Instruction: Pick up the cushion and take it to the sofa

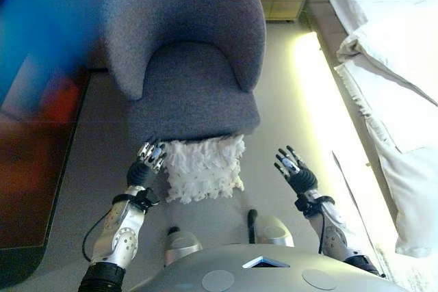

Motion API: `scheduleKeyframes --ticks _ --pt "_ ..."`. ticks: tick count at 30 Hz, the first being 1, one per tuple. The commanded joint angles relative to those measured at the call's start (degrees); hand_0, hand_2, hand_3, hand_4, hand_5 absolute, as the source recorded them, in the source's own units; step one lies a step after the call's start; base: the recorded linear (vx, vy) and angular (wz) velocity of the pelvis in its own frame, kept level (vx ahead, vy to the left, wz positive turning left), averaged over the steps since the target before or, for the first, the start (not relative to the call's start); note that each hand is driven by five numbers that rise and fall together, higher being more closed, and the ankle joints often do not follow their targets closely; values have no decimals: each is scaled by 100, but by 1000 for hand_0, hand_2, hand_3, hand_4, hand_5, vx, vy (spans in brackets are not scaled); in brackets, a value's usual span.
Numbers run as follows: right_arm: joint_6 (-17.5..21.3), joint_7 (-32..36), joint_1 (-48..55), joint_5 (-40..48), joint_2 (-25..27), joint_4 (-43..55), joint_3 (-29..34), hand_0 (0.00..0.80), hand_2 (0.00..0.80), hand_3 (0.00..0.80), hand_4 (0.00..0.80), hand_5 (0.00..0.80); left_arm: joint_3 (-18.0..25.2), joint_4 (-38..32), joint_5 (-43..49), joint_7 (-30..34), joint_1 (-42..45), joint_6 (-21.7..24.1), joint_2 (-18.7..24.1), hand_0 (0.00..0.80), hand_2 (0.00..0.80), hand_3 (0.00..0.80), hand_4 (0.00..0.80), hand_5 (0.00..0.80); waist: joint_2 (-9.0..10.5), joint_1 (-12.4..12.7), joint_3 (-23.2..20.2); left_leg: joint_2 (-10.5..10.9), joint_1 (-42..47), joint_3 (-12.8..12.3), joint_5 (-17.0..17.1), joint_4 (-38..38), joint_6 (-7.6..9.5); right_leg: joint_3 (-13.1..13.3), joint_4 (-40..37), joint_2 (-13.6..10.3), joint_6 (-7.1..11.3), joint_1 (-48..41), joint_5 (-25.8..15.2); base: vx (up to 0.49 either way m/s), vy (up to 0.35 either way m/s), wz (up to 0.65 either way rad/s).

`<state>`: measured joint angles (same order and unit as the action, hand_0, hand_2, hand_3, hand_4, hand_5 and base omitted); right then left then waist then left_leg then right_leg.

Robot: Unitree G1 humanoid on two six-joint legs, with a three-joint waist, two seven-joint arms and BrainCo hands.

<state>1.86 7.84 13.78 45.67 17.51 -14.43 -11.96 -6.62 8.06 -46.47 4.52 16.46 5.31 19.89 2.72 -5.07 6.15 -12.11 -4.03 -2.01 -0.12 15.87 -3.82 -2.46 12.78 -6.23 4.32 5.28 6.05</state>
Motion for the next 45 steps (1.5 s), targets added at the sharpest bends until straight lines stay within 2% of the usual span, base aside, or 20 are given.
scheduleKeyframes --ticks 1,3,4,5,8,10,13,17,19,20,21,22,24,27,31,35,37,40,42,45 --pt "235 168 26 2 211 247 73 0 0 0 0 0 -139 -451 -73 148 -141 102 -9 0 0 0 0 0 11 -46 -48 -182 44 -298 355 1437 -81 -14 -208 0 -113 118 -540 216 -41 29" --pt "282 190 133 42 182 240 120 0 0 0 0 0 -186 -478 -71 178 -142 82 3 0 0 0 0 0 -65 -53 -4 -172 65 -348 486 848 -105 -29 -186 97 -110 2 -369 185 31 31" --pt "296 151 209 76 172 284 160 0 0 0 0 0 -203 -493 -123 187 -163 60 14 0 0 0 0 0 -164 -44 30 -224 9 -410 710 248 -183 -56 -175 203 -104 -88 -219 136 51 38" --pt "297 149 227 84 172 296 167 0 0 0 0 0 -205 -496 -135 190 -168 54 15 0 0 0 0 0 -175 -43 45 -229 7 -423 754 147 -199 -62 -175 217 -103 -118 -190 165 71 41" --pt "377 185 320 197 209 397 180 0 0 0 0 0 -292 -541 -97 218 -196 93 -16 0 0 0 0 0 -323 88 148 -236 -255 -330 1159 -937 -391 -150 -197 355 -91 -398 96 207 71 39" --pt "374 222 390 222 249 502 182 0 0 0 0 0 -333 -600 -84 233 -133 116 -28 0 0 0 0 0 -369 218 198 -204 -456 -165 1296 -1449 -427 -107 -234 417 -99 -642 246 284 47 28" --pt "342 314 477 265 295 547 216 0 0 0 0 0 -332 -603 -63 330 -17 139 -65 0 0 0 0 0 -357 332 207 -181 -590 -7 1294 -1880 -420 50 -307 410 -105 -950 414 296 64 -27" --pt "311 305 520 288 265 529 253 0 0 0 0 0 -361 -646 -18 368 23 124 -50 0 0 0 0 0 -399 317 139 -182 -554 -44 1041 -1687 -367 101 -178 305 -77 -1035 589 285 147 -16" --pt "355 344 524 282 244 482 252 0 0 0 0 0 -376 -649 -123 377 23 122 4 0 0 0 0 0 -424 319 127 -96 -567 -44 823 -1568 -336 103 -35 195 -4 -1003 659 253 217 -8" --pt "399 341 520 297 231 487 246 0 0 0 0 0 -388 -654 -151 416 -7 106 57 0 0 0 0 0 -428 312 131 -48 -604 -141 747 -1455 -300 54 38 133 39 -991 696 249 257 -9" --pt "436 299 512 329 217 494 207 0 0 0 0 0 -435 -634 -134 428 -46 111 122 0 0 0 0 0 -428 322 140 17 -683 -104 646 -1301 -285 12 170 46 72 -944 749 263 266 -4" --pt "398 152 484 324 177 483 168 0 0 0 0 0 -498 -624 -78 343 -49 138 187 0 0 0 0 0 -397 377 141 185 -777 83 550 -1135 -240 16 238 -53 147 -945 746 246 249 0" --pt "322 76 457 450 155 582 167 0 0 0 0 0 -442 -669 -92 403 -59 108 269 0 0 0 0 0 -308 429 156 364 -944 115 394 -720 -170 7 320 -268 314 -927 544 210 210 3" --pt "550 46 441 379 75 513 23 0 0 0 0 0 -416 -631 -82 409 4 169 398 0 0 0 0 0 -249 527 151 522 -955 73 171 -586 36 -65 443 -558 520 -868 303 201 190 -4" --pt "615 -119 399 436 -66 475 13 0 0 0 0 0 -361 -567 -64 402 -125 86 501 0 0 0 0 0 -163 634 45 792 -1009 -79 11 -597 271 -212 517 -783 578 -906 -127 142 185 1" --pt "650 -224 445 368 -146 468 2 0 0 0 0 0 -377 -604 89 240 -117 113 511 0 0 0 0 0 -173 700 26 962 -854 -313 -190 -625 527 -413 1595 -991 498 -365 -614 82 210 -30" --pt "614 -223 487 364 -126 505 -41 0 0 0 0 0 -320 -578 191 160 -108 142 527 0 0 0 0 0 -167 709 55 971 -732 -428 -246 -606 513 -531 1668 -1054 404 -118 -630 102 104 -54" --pt "668 -114 449 381 -105 353 -51 0 0 0 0 0 -294 -612 353 -8 -182 167 609 0 0 0 0 0 -117 675 131 962 -618 -539 -274 -582 387 -703 794 -1085 396 14 -667 74 -65 -40" --pt "714 -63 334 421 -66 301 -76 0 0 0 0 0 -342 -551 370 -106 -314 266 657 0 0 0 0 0 -54 589 248 909 -601 -544 -343 -536 296 -622 185 -1139 482 264 -935 0 -171 -22" --pt "685 -21 -18 481 -5 238 -122 0 0 0 0 0 -380 -516 385 -234 -571 402 700 0 0 0 0 0 45 468 460 770 -652 -486 -436 -497 188 -313 -377 -1182 651 654 -1347 -34 -190 -19"
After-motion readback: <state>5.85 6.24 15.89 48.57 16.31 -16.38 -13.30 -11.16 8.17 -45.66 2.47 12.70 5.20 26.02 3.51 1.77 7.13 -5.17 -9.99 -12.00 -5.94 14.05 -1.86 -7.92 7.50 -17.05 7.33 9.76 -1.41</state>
